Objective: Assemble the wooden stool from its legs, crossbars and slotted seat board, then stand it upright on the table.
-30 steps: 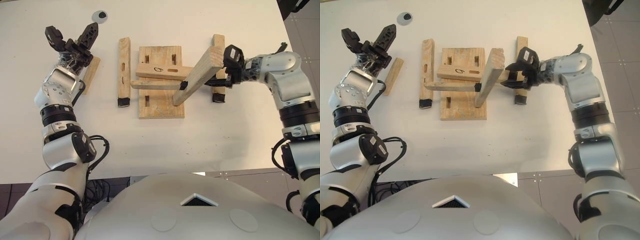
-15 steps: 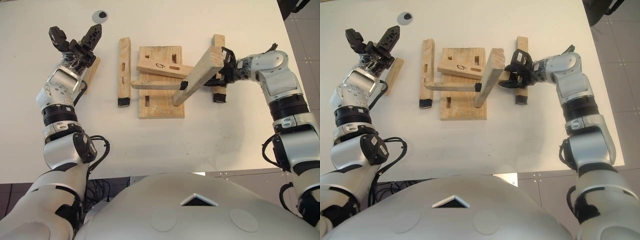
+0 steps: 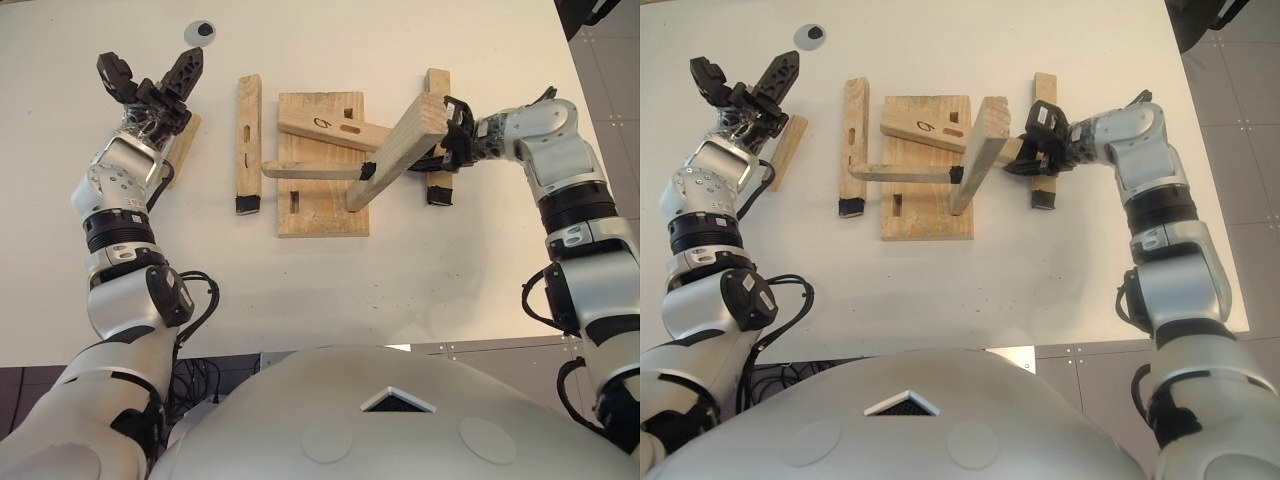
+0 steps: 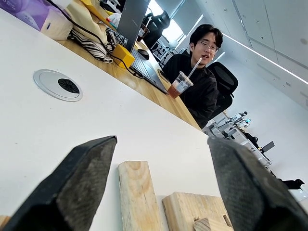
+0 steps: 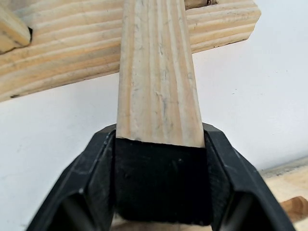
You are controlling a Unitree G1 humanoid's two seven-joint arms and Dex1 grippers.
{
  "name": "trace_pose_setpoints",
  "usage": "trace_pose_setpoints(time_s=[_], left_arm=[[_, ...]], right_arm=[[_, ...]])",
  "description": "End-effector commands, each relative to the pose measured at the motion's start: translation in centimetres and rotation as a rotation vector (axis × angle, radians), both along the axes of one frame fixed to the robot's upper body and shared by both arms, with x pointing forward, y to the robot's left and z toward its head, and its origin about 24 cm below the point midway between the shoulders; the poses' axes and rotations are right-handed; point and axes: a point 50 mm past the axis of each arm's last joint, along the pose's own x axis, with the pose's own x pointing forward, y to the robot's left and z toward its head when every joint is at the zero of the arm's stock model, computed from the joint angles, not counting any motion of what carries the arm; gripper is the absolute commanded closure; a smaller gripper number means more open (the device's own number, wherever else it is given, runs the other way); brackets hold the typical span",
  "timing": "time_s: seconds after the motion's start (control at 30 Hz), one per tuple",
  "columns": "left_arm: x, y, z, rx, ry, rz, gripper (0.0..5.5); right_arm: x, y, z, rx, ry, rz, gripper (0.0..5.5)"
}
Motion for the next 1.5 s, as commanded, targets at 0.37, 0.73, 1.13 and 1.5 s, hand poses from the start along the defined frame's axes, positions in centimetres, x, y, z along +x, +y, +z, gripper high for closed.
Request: trace_pose_setpoints(time_s=[0.37,0.73,1.13,1.5], left_arm=[[-0.1,-6.6,9.2,-0.038,-0.418,-0.454,2.05],[1.5,-13.1,11.9,-0.144,-0.509,-0.689,1.74],[1.9,-13.8,14.4,-0.384,-0.563,-0.713,1.74],[2.2,-14.5,14.3,-0.384,-0.55,-0.706,1.86]], right_arm=[[2.5,0.5,8.7,0.596,-0.084,-0.245,3.44],[1.1,3.7,12.5,0.802,0.043,-0.08,3.45],[0.2,4.8,12.4,0.834,0.172,0.005,3.45],[0.0,4.9,12.4,0.873,0.221,-0.002,3.45]])
